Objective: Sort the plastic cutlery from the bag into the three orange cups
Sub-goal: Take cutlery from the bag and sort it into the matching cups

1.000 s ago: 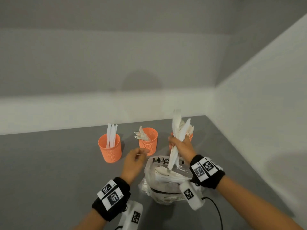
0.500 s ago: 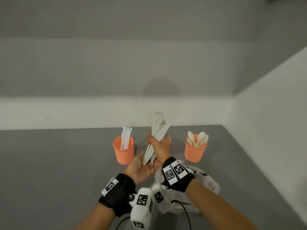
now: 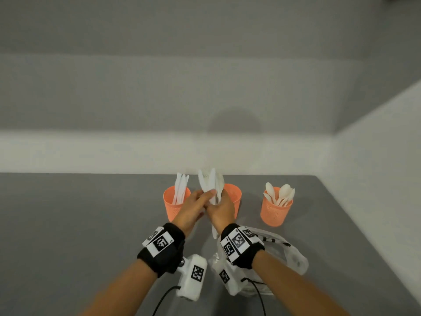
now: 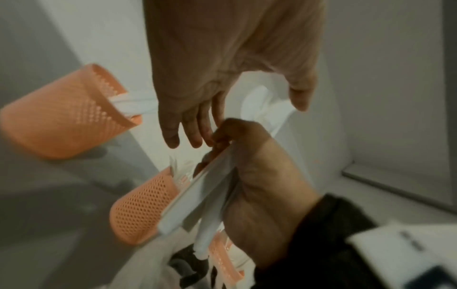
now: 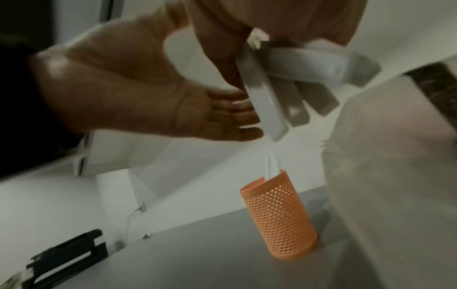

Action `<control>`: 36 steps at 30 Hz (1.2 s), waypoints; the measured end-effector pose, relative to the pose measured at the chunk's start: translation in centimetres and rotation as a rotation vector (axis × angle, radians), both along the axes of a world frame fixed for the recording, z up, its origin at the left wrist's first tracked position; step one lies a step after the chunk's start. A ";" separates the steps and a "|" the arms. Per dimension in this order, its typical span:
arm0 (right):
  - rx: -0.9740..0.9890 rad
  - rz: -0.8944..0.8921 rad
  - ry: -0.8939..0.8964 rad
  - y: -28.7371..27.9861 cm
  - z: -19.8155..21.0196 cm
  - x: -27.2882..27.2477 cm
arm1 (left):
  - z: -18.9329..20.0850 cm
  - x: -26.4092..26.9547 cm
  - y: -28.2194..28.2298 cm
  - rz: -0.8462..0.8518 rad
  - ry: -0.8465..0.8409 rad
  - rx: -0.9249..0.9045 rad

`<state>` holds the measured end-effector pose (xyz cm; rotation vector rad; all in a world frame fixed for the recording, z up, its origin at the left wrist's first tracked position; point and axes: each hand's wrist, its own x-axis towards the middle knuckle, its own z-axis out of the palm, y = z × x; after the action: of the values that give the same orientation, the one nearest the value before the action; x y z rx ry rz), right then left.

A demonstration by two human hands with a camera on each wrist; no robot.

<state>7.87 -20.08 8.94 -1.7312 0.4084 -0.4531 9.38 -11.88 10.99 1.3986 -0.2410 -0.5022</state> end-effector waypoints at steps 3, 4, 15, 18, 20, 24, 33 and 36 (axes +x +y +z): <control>-0.040 0.092 0.046 1.5 0.0 0.1 | 0.4 0.5 -1.3 0.093 -0.098 0.086; -0.026 0.106 0.049 1.8 0.1 0.0 | 0.4 0.6 -1.5 0.137 -0.087 0.092; 0.371 0.641 0.235 -2.5 1.8 -1.3 | 1.0 2.5 -0.8 -0.068 0.094 -0.085; 0.488 0.663 0.305 -2.6 1.4 -1.5 | 1.1 2.5 -1.0 -0.137 0.097 -0.087; 0.546 0.686 0.292 -2.7 1.3 -1.7 | 1.1 2.5 -1.1 -0.166 0.088 -0.065; 0.639 0.701 0.284 -2.8 1.0 -2.2 | 1.3 2.6 -1.4 -0.222 0.098 -0.028; 0.610 0.674 0.251 -3.3 1.7 -2.8 | 1.8 2.7 -2.1 -0.210 0.144 -0.046; 0.632 0.537 0.188 -2.9 1.0 -2.5 | 2.2 2.5 -2.6 -0.169 0.057 0.022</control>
<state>5.37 -22.99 9.93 -1.1930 0.1740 0.2179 11.90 -14.46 13.15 1.3897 -0.3092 -0.6851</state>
